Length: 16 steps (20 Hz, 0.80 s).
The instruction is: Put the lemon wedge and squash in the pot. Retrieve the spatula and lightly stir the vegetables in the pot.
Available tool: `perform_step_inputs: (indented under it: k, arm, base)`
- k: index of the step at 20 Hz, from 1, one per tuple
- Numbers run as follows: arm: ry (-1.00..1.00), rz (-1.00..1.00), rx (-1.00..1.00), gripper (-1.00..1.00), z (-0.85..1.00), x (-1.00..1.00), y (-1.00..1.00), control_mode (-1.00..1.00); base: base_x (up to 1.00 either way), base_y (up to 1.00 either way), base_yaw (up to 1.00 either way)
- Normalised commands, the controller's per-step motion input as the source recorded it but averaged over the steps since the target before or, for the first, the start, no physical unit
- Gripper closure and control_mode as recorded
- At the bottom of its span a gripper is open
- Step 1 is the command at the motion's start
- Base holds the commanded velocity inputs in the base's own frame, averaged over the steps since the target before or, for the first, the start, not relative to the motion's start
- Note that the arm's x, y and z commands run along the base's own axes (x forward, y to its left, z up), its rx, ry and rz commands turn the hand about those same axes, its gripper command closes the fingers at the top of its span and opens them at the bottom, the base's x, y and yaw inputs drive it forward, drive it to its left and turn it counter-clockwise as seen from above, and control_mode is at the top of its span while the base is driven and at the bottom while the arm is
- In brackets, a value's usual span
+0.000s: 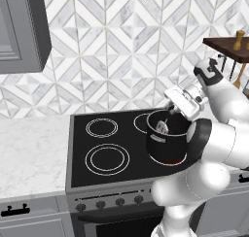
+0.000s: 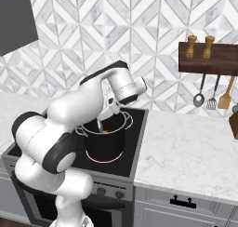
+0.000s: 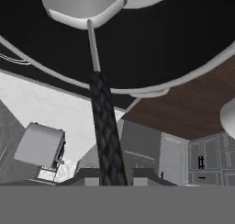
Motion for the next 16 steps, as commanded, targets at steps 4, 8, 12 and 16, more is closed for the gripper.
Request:
perform_step_inputs:
  k: [4, 8, 12, 16]
  arm:
    - [0.36, -0.15, 0.01, 1.0, -0.04, 0.28, -0.14, -1.0]
    - [0.34, -0.16, -0.06, 1.0, -0.24, -0.08, -0.32, -1.0]
    - [0.19, -0.12, -0.05, 1.0, -0.09, -0.8, -0.24, -1.0]
    - [0.12, -0.1, 0.0, 1.0, 0.67, -0.57, 0.13, -1.0]
  base:
    - [0.0, 0.0, 0.0]
    - [0.0, 0.0, 0.0]
    - [0.0, 0.0, 0.0]
    - [0.0, 0.0, 0.0]
